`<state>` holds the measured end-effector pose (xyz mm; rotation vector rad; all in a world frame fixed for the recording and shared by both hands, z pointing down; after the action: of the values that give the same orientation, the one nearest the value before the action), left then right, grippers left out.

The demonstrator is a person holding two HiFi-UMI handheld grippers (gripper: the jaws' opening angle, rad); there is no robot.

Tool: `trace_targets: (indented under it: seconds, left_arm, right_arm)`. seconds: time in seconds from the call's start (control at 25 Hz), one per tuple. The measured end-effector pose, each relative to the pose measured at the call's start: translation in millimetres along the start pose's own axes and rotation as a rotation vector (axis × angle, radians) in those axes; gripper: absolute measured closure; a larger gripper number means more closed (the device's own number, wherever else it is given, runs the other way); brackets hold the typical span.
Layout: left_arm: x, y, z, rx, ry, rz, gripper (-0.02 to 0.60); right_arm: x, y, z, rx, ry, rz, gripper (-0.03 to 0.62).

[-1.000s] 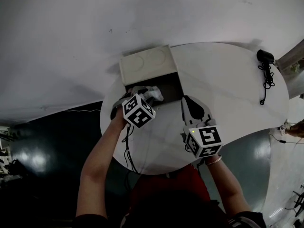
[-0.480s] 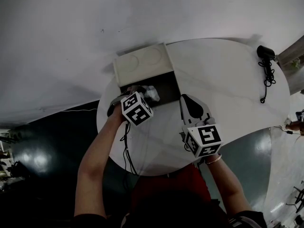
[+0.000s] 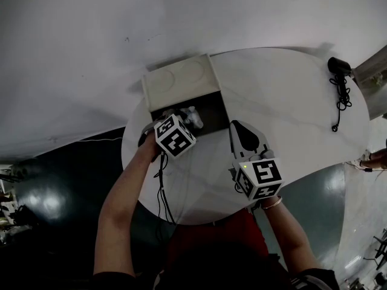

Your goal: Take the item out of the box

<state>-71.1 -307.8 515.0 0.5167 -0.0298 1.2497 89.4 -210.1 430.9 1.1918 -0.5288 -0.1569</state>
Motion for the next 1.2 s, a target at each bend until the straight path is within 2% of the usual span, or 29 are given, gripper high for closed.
trace_targets:
  seconds: [0.24, 0.48, 0.84, 1.2]
  left_arm:
    - [0.5, -1.6, 1.4, 0.000, 0.011, -0.032, 0.460]
    - [1.1, -5.3, 0.8, 0.051, 0.017, -0.156, 0.474]
    - [4.2, -10.0, -9.1, 0.127, 0.010, -0.283, 0.482]
    - [2.9, -16.8, -35.9, 0.233, -0.047, -0.333, 0.485]
  right_arm:
    - [-1.6, 0.7, 1.9, -0.006, -0.005, 0.002, 0.580]
    - [-4.9, -0.3, 0.8, -0.008, -0.005, -0.002, 0.580]
    - [-8.3, -1.9, -5.6, -0.009, 0.000, -0.013, 0.580]
    - [-17.8, -4.1, -10.6, -0.001, -0.006, -0.024, 0.580]
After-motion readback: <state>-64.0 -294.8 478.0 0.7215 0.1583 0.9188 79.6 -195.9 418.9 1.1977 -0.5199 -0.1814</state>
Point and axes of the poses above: the fingertips, and each gripper's own axes: z forward along the fingers, x to its right, y out of its underside, the point moved 7 cm from there along -z, backward along the fingers, and after that the axes turned 9 degrees about -y, right-handed, at the moved point
